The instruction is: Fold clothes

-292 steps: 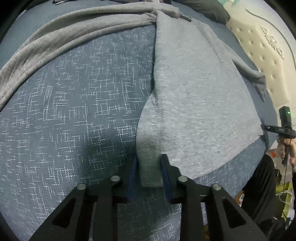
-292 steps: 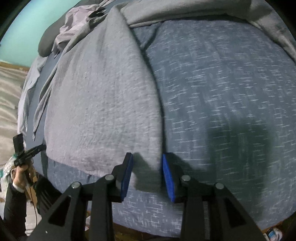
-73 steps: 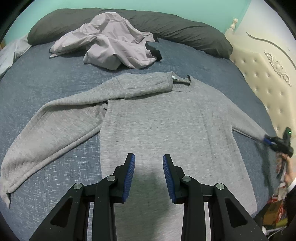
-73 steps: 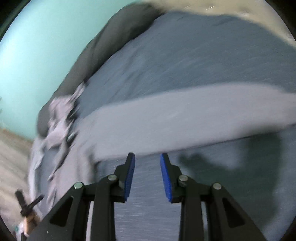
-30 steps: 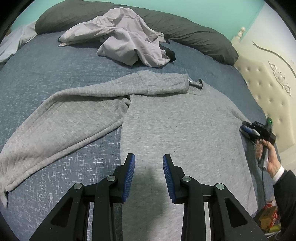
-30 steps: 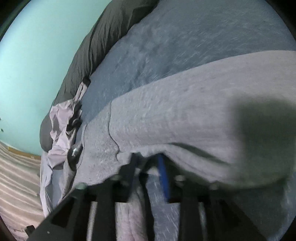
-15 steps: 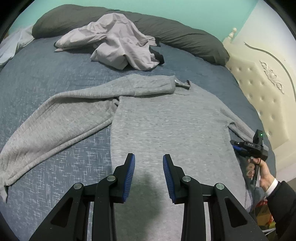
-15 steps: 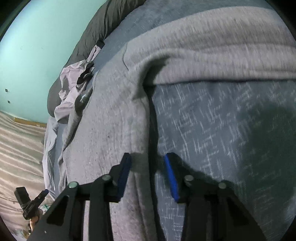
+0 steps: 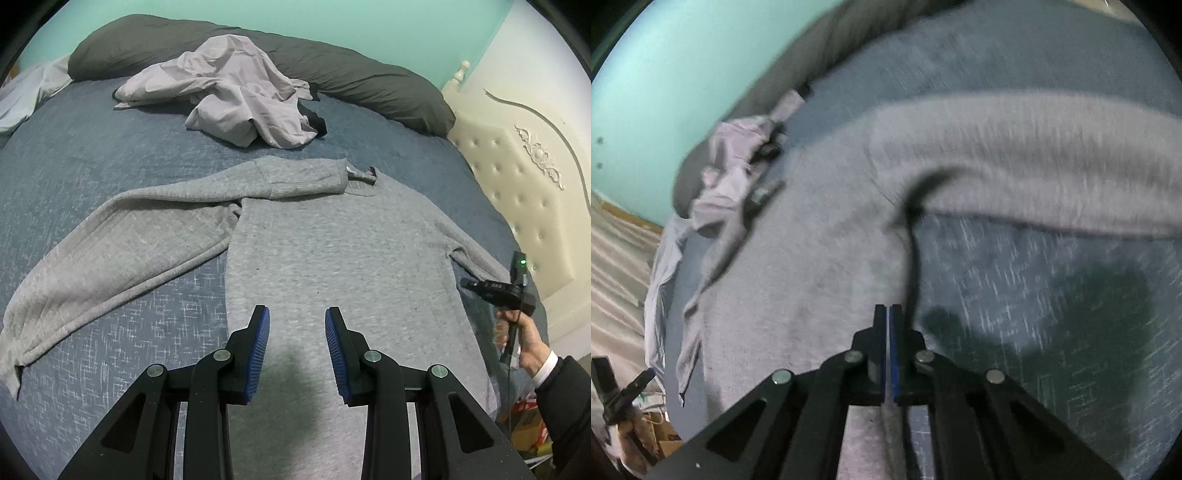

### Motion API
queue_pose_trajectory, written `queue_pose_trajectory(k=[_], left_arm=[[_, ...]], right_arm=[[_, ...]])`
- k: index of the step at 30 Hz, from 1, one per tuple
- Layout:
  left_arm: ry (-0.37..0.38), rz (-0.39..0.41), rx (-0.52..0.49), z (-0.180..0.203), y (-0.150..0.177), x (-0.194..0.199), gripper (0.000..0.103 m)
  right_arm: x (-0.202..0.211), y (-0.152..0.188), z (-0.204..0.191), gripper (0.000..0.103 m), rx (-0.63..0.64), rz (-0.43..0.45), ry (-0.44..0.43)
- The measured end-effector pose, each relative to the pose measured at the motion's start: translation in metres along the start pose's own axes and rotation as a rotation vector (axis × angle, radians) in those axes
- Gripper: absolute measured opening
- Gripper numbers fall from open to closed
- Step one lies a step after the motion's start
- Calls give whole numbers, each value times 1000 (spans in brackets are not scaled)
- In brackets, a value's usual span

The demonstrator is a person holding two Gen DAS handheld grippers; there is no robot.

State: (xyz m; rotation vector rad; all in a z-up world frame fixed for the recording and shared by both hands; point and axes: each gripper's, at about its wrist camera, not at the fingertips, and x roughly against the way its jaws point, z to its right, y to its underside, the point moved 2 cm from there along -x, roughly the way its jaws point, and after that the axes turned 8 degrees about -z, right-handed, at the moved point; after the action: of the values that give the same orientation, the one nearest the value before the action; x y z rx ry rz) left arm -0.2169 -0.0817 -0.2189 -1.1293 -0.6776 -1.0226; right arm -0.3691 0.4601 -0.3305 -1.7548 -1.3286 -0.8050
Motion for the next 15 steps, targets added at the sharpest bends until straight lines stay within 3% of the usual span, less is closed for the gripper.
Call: queue_pose_trajectory(k=[1, 3, 7, 15], left_arm=[[-1, -3, 0, -1, 0, -1, 34], [-3, -6, 1, -4, 1, -1, 34], [-3, -4, 11, -8, 0, -2, 34], [8, -12, 13, -9, 3, -6, 34]], right_arm=[[-5, 1, 3, 5, -10, -9, 14], [-12, 4, 8, 28, -30, -9, 27], [-16, 8, 1, 29, -20, 24, -24], [-28, 8, -23, 30, 32, -2, -32]])
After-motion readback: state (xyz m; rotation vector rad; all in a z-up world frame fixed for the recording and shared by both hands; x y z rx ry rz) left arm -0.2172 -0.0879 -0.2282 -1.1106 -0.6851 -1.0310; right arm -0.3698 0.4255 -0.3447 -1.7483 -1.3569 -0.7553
